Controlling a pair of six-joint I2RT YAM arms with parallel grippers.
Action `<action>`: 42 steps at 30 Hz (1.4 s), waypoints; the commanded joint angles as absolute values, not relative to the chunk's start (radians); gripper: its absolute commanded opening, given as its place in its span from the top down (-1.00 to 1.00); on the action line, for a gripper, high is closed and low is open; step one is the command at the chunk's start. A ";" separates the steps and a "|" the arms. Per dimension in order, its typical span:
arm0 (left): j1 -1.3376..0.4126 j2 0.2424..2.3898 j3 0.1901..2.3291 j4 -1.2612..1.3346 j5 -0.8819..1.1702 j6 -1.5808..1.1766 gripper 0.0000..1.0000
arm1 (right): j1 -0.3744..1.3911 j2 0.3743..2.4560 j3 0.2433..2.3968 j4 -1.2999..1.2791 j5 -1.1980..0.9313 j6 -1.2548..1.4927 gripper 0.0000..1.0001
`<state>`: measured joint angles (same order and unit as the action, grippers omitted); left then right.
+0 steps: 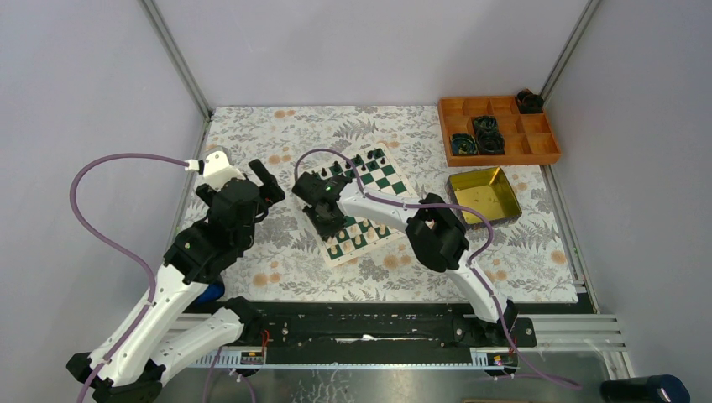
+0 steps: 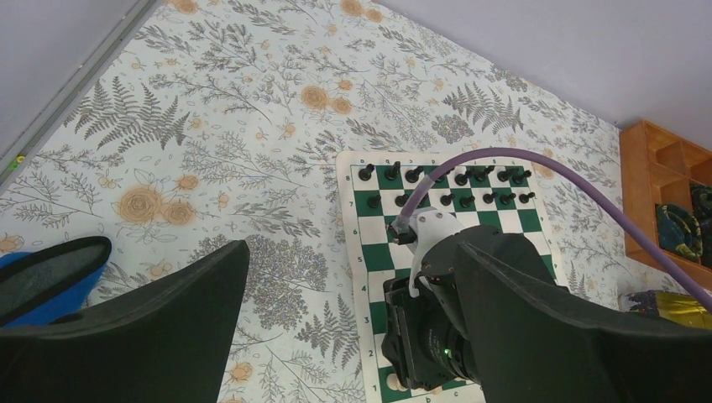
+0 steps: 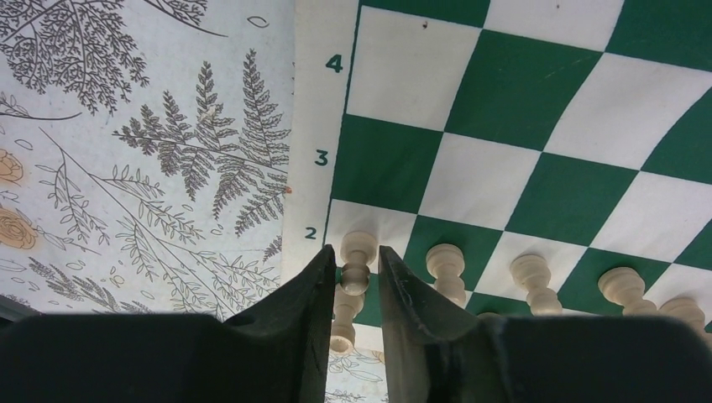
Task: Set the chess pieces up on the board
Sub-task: Place the chess piece on the chessboard, then reset both arms
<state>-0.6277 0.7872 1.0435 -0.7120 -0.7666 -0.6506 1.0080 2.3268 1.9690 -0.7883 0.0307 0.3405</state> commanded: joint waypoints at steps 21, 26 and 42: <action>-0.631 0.898 1.096 -0.520 -0.777 -0.518 -0.98 | 0.832 2.107 1.969 -0.625 0.119 0.264 0.27; -0.604 1.012 1.152 -0.427 -0.739 -0.426 -0.98 | 0.700 1.992 1.880 -0.528 0.192 0.200 0.23; -0.277 1.482 1.156 -0.214 -0.325 -0.399 -0.98 | 0.426 1.603 1.397 -0.343 0.539 0.097 -0.21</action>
<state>-0.3080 1.4204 1.1652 -0.3283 -0.4091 -0.4320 0.4629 1.7428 1.4994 -0.4381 0.4206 0.1474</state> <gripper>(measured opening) 0.989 0.586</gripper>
